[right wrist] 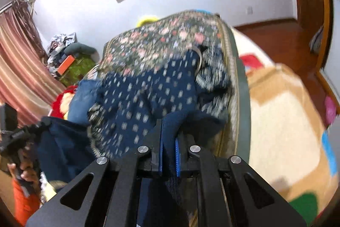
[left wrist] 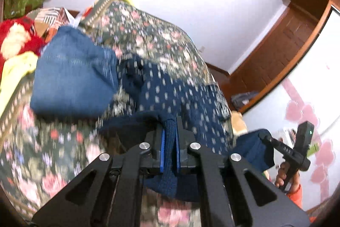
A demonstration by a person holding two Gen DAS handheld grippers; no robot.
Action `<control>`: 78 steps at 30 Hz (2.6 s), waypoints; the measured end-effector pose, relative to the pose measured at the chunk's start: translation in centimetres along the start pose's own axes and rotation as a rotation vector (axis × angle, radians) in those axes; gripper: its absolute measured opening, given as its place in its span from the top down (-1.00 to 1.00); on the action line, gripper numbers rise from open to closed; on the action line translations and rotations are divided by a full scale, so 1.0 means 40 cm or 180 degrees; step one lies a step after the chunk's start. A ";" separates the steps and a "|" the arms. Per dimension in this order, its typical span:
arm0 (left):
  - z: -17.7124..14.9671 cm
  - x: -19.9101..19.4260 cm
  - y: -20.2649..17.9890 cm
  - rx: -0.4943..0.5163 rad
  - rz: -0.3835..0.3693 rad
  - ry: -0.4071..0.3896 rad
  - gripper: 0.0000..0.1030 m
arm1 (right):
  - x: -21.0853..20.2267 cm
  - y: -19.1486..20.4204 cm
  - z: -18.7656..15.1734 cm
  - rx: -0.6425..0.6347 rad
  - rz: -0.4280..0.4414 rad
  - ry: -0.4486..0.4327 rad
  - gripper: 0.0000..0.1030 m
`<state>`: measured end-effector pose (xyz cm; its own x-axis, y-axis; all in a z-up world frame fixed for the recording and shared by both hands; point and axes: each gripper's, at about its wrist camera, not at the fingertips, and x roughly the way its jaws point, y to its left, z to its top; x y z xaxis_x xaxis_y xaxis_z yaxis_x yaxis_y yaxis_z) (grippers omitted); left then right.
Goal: Fold large clothes
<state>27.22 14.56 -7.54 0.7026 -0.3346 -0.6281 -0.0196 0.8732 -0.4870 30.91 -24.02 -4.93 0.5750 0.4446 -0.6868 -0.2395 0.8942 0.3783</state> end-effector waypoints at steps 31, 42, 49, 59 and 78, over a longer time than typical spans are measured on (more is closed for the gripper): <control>0.300 0.484 0.164 -0.0048 0.0748 0.0610 0.73 | 0.332 -0.255 0.288 0.0528 0.0009 0.0383 0.83; 0.348 0.267 0.046 0.0383 0.1076 -0.0195 -0.33 | 0.172 -0.191 0.310 0.0405 -0.0692 -0.0316 0.69; 0.299 0.248 0.043 0.0515 0.1066 0.0025 -0.33 | 0.100 -0.151 0.315 0.0032 -0.0695 -0.0271 0.39; 0.165 0.407 0.021 0.0750 0.0959 0.0685 -0.33 | 0.252 -0.056 0.138 -0.0697 -0.0418 0.0568 0.19; 0.254 0.651 0.018 0.1193 0.1835 0.0266 -0.60 | 0.514 -0.079 0.294 -0.0198 -0.0990 0.0220 0.18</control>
<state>52.73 10.07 -18.09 0.5964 0.2065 -0.7757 -0.1155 0.9784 0.1716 52.69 -18.31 -12.96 0.5743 0.1500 -0.8048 -0.1092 0.9883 0.1063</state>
